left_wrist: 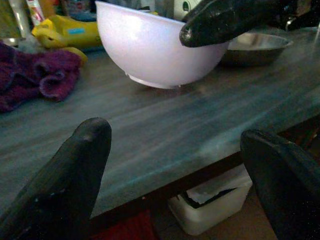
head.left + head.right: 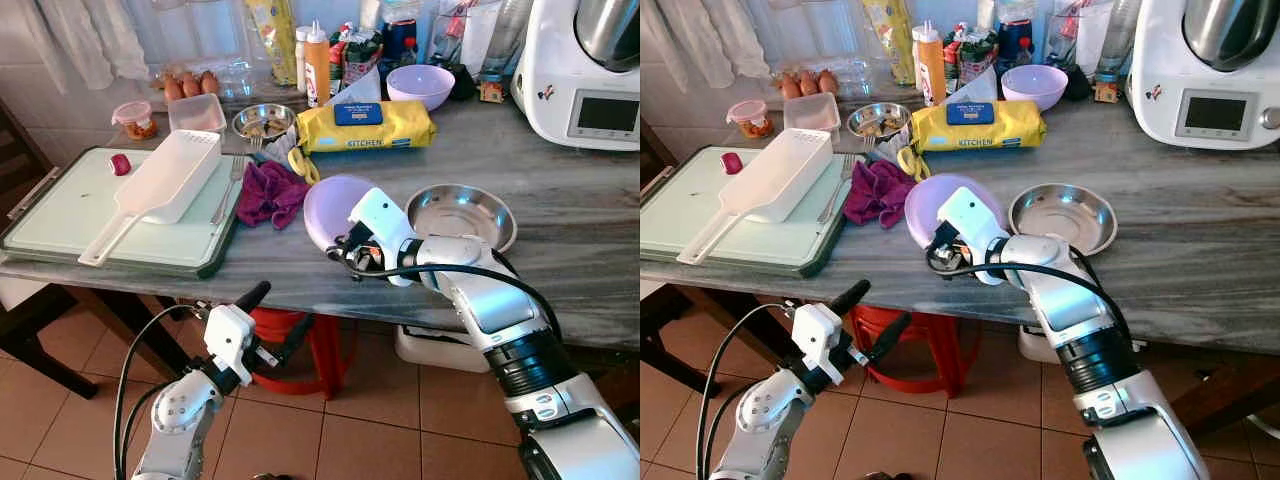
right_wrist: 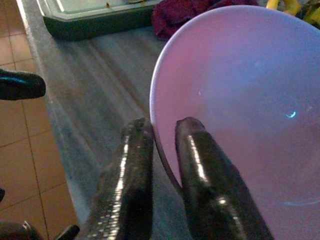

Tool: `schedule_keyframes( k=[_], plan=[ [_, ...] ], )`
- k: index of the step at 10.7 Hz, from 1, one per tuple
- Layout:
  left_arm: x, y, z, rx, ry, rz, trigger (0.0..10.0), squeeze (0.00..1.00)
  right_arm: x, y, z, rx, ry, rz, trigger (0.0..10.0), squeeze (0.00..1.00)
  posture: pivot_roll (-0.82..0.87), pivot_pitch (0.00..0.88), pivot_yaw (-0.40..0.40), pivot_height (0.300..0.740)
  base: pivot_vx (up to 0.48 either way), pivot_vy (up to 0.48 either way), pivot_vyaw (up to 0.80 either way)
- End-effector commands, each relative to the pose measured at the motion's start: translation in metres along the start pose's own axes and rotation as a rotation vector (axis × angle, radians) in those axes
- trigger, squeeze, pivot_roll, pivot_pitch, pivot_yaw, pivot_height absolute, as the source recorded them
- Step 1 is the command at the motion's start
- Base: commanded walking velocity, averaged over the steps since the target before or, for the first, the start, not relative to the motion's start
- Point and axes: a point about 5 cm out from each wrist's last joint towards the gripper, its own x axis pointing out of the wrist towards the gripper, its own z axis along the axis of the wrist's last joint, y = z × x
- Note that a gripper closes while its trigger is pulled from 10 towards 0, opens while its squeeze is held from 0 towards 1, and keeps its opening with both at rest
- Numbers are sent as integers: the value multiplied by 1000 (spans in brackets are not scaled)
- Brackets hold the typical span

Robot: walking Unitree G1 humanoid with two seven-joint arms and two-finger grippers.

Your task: Setting the table

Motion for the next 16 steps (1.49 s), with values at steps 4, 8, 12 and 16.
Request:
schedule_keyframes(
  k=[4, 8, 12, 16],
  plan=[
    [-1, 1, -3, -2, 7, -14, 10000, 0, -4, -10, 18, -44, -58, -86, 10000, 1000, -137, 102, 84, 740, 0, 0, 0],
    [1, 2, 3, 5, -27, -8, 10000, 0, -19, -18, 36, -11, -263, -297, 10000, 1000, -139, 97, 83, 740, 0, 0, 0],
    [11, 4, 20, 13, -88, -2, 10000, 0, -58, -34, 6, -44, -287, -765, 10000, 1000, -169, 107, 98, 740, 0, 0, 0],
    [17, 0, 33, 16, -112, -12, 10000, 0, -82, -54, -23, -1, -154, -897, 10000, 1000, -184, 113, 95, 740, 0, 0, 0]
  ],
)
